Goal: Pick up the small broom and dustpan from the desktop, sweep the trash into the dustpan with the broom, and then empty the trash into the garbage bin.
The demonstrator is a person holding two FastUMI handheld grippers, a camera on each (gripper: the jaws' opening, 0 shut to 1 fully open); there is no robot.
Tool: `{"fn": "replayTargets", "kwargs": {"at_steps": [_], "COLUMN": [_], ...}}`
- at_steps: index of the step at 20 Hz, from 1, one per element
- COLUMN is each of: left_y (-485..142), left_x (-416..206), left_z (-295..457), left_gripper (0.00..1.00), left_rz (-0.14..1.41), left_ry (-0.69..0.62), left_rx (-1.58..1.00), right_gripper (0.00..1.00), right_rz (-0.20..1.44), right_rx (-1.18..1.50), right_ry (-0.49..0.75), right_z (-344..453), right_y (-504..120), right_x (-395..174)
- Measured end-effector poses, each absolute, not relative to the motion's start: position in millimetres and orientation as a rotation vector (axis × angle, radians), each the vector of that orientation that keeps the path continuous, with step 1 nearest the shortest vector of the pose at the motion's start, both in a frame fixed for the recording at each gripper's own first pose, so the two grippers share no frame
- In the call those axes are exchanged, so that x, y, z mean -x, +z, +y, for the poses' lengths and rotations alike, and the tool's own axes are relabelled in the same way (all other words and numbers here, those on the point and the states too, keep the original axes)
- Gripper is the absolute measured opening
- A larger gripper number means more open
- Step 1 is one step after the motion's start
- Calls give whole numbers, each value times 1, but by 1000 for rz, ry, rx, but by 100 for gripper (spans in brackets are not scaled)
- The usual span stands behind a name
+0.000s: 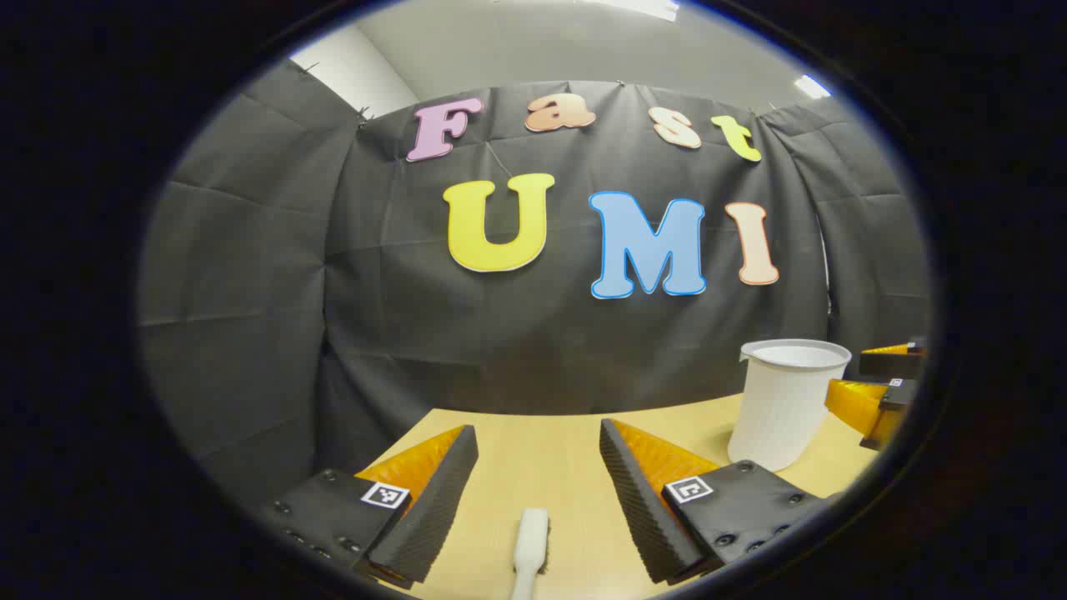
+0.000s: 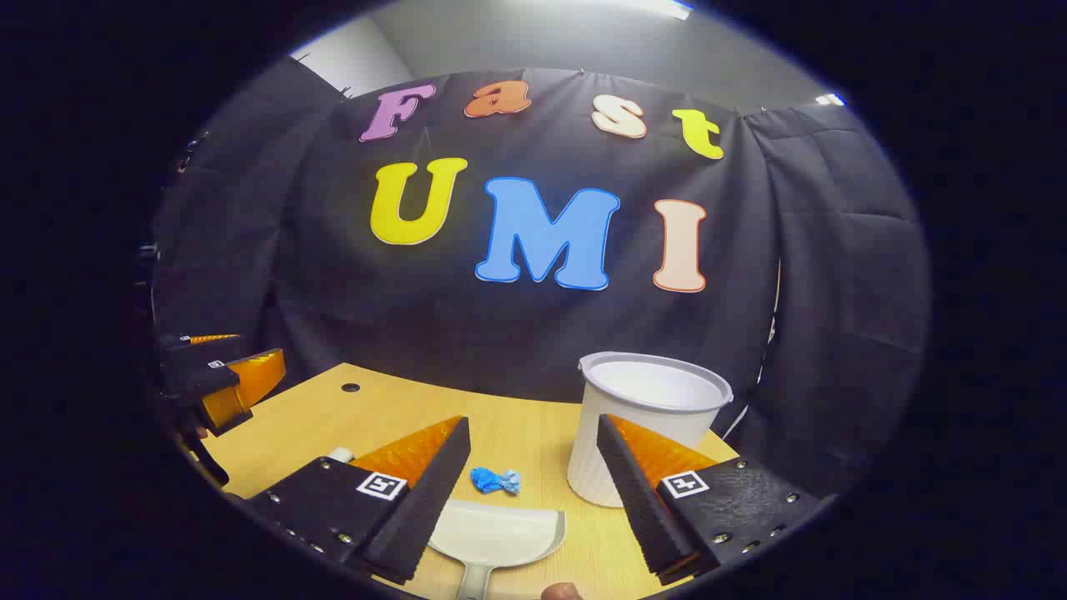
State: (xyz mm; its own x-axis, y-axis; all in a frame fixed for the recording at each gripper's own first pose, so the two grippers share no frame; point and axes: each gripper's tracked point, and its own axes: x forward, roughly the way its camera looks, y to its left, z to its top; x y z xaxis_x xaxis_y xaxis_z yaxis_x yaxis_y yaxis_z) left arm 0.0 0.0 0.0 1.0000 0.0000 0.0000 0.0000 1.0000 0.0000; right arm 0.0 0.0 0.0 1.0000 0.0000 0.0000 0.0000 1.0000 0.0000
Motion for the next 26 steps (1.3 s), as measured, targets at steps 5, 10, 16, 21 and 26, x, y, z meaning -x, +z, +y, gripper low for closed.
{"fn": "replayTargets", "kwargs": {"at_steps": [5,10,16,21,26], "left_y": [4,-3,-44,-94,-146], "left_x": [0,-5,-17,-23,-24], "left_z": [-3,-9,-16,-14,-10], "left_gripper": [93,93,98,96,96], "left_rz": [-12,11,144,304,477], "left_ry": [-7,-21,-56,-78,-85], "left_rx": [-14,-26,-52,5,7], "right_gripper": [95,95,95,95,96], "right_rz": [17,47,143,261,422], "right_rx": [-12,-10,-61,-78,-93], "right_ry": [9,16,59,70,75], "right_z": [0,1,11,18,24], "right_y": [-3,-13,-39,-74,-120], "right_x": [0,-1,-2,-4,-3]}}
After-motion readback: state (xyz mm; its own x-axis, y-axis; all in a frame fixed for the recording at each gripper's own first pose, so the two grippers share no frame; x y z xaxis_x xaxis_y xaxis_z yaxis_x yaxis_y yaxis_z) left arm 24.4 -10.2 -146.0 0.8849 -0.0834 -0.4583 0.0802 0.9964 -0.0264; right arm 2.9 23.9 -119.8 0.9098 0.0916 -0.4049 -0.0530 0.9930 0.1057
